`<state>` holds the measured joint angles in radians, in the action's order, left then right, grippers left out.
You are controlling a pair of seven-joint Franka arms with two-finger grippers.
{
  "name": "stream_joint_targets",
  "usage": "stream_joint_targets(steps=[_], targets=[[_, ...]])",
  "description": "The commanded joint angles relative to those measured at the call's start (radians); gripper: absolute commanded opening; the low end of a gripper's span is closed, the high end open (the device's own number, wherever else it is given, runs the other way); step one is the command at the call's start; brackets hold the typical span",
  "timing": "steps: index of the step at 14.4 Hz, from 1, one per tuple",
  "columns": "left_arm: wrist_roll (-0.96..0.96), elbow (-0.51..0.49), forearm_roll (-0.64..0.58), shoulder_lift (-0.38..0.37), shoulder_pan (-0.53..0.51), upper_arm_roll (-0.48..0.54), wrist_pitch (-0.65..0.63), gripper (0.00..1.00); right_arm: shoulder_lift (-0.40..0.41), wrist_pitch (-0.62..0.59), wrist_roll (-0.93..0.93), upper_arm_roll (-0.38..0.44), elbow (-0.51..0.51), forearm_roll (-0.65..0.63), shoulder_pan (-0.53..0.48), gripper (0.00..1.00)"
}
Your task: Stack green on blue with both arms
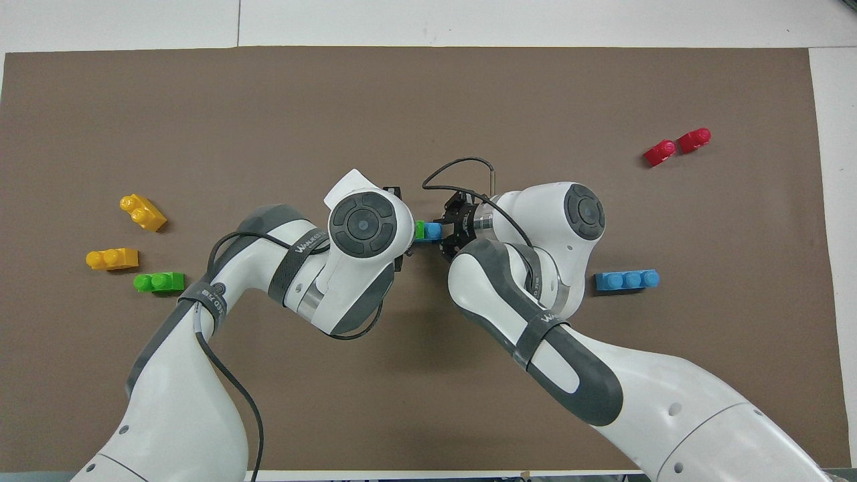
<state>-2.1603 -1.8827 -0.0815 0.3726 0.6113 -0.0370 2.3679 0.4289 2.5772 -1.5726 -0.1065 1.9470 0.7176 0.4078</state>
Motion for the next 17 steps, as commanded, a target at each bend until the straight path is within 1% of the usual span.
stream_joint_targets(steps=[1,3,8,9,10,11,12,13,15,17], targets=[[0.013,0.002,-0.018,0.0,0.008,0.011,-0.015,1.0,0.005,0.046,0.051,0.001,0.035,0.039,0.003,0.0],[0.036,-0.003,-0.018,-0.043,-0.001,0.011,-0.06,1.0,0.005,0.046,0.051,0.001,0.036,0.039,0.003,0.0],[0.138,0.001,-0.012,-0.167,-0.074,0.008,-0.218,1.0,0.005,0.046,0.051,0.001,0.035,0.037,0.005,0.0],[0.158,0.001,-0.008,-0.191,-0.082,0.008,-0.238,1.0,0.005,0.047,0.057,0.001,0.033,0.037,0.005,0.09],[0.172,0.001,-0.006,-0.214,-0.1,0.008,-0.257,1.0,0.005,0.047,0.06,0.001,0.032,0.037,0.012,0.55],[0.184,-0.001,-0.006,-0.237,-0.119,0.008,-0.272,1.0,0.005,0.041,0.059,0.001,0.027,0.037,0.016,0.86],[0.209,0.001,-0.006,-0.257,-0.131,0.008,-0.289,1.0,0.007,0.04,0.059,0.001,0.024,0.037,0.016,0.98],[0.242,0.005,-0.006,-0.276,-0.152,0.008,-0.308,1.0,0.007,0.04,0.06,0.001,0.021,0.037,0.016,1.0],[0.302,0.008,-0.004,-0.308,-0.189,0.008,-0.341,1.0,0.007,0.037,0.06,0.001,0.015,0.034,0.016,1.0],[0.368,0.002,-0.004,-0.345,-0.235,0.009,-0.357,1.0,0.002,0.015,0.059,0.001,-0.012,0.036,0.011,1.0]])
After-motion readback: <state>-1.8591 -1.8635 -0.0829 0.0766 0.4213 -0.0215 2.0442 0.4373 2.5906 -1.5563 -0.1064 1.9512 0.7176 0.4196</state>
